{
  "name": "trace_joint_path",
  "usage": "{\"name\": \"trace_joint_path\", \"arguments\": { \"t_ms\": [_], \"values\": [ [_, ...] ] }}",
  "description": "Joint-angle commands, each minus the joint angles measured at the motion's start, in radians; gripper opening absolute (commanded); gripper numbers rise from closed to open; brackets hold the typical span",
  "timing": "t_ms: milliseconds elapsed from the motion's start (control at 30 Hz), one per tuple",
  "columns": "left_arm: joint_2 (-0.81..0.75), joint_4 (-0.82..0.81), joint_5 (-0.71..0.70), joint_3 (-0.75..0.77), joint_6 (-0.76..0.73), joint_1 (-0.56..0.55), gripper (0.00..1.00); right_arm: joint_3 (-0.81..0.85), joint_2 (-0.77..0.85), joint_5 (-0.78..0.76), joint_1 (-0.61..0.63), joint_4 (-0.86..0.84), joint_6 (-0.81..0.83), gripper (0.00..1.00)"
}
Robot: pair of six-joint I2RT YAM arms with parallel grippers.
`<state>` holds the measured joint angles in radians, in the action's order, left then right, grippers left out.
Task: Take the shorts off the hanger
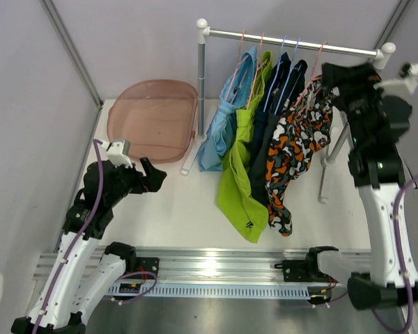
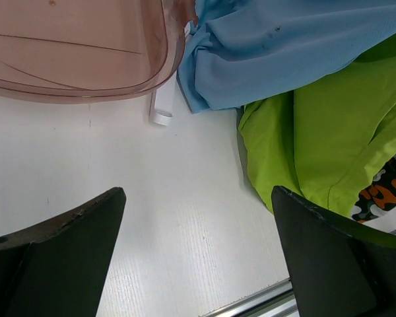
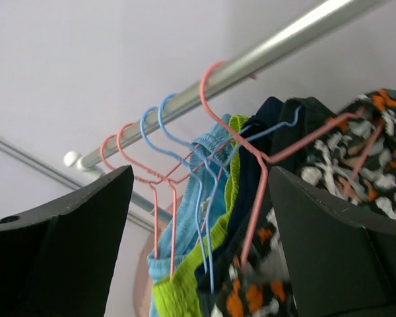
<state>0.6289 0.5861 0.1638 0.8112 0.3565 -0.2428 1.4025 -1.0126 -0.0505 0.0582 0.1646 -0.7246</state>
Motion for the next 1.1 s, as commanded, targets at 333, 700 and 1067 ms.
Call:
{"name": "trace_joint_path", "arguments": {
  "t_ms": [333, 700, 1067],
  "values": [
    [-0.032, -0.042, -0.003, -0.010, -0.011, -0.007, 0.99, 0.374, -0.318, -0.222, 0.143, 0.358, 0.171, 0.82],
    [-0.015, -0.049, 0.016, -0.010, -0.013, -0.007, 0.98, 0.193, -0.285, -0.190, 0.146, 0.325, 0.105, 0.74],
    [-0.018, -0.046, 0.002, -0.014, -0.011, -0.007, 0.98, 0.214, -0.369, -0.147, 0.147, 0.276, 0.100, 0.45]
  ]
}}
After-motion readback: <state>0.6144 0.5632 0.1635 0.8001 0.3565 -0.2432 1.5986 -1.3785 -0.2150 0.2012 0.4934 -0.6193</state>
